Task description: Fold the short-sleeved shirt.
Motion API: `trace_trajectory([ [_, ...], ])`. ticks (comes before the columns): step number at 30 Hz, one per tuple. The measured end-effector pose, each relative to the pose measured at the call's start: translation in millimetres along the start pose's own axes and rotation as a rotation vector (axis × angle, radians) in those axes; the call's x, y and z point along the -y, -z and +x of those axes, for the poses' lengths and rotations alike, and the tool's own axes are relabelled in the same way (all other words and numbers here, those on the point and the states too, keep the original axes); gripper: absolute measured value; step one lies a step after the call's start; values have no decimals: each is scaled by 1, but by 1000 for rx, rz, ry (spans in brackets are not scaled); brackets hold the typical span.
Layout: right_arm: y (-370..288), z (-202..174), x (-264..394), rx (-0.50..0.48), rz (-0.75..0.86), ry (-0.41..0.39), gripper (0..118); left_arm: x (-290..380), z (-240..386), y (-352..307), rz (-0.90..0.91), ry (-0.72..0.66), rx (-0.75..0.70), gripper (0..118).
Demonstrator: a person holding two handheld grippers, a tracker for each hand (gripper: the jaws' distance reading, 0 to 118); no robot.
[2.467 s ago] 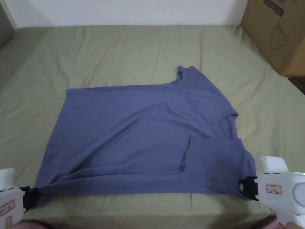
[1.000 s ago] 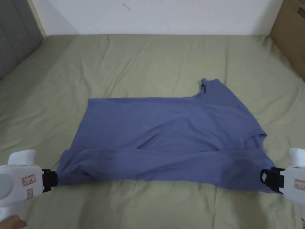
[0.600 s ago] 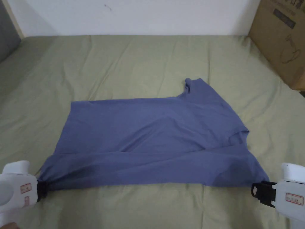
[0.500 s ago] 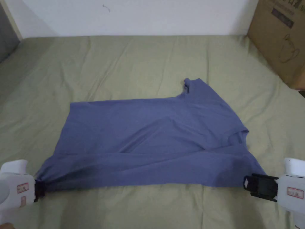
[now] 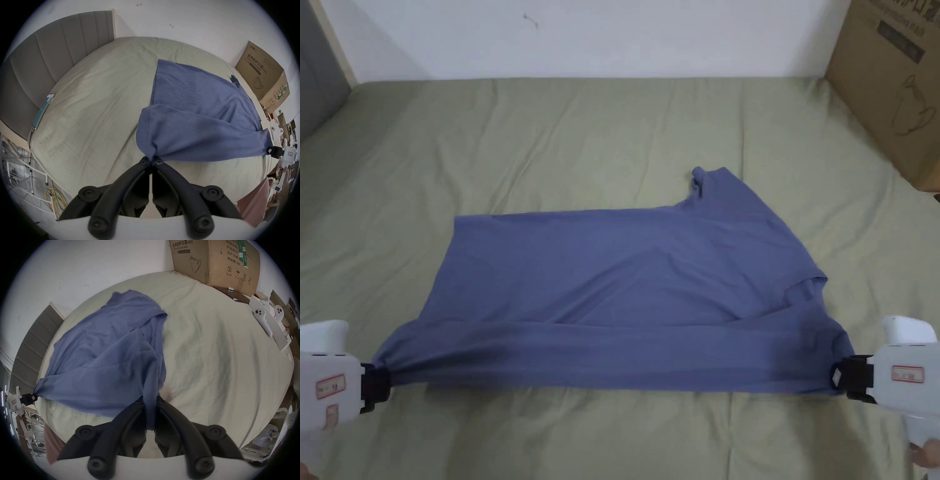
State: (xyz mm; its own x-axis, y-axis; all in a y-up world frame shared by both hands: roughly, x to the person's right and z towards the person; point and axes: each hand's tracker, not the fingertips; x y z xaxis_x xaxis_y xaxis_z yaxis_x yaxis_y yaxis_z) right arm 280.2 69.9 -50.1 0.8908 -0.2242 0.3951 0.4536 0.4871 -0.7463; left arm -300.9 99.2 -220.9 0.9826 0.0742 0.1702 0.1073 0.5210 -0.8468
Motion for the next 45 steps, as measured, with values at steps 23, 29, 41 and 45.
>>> trace_trajectory([
  [23,-61,-11,30,53,68,-80,76,32,6,-53,82,7,-33,69],
  [29,-52,-31,3,5,124,-73,2,4,28,-32,105,35,0,0],
  [41,43,-50,-130,7,100,-85,0,-65,50,24,82,36,14,0],
  [45,96,-54,-190,39,77,-95,15,-86,54,46,69,42,6,0],
])
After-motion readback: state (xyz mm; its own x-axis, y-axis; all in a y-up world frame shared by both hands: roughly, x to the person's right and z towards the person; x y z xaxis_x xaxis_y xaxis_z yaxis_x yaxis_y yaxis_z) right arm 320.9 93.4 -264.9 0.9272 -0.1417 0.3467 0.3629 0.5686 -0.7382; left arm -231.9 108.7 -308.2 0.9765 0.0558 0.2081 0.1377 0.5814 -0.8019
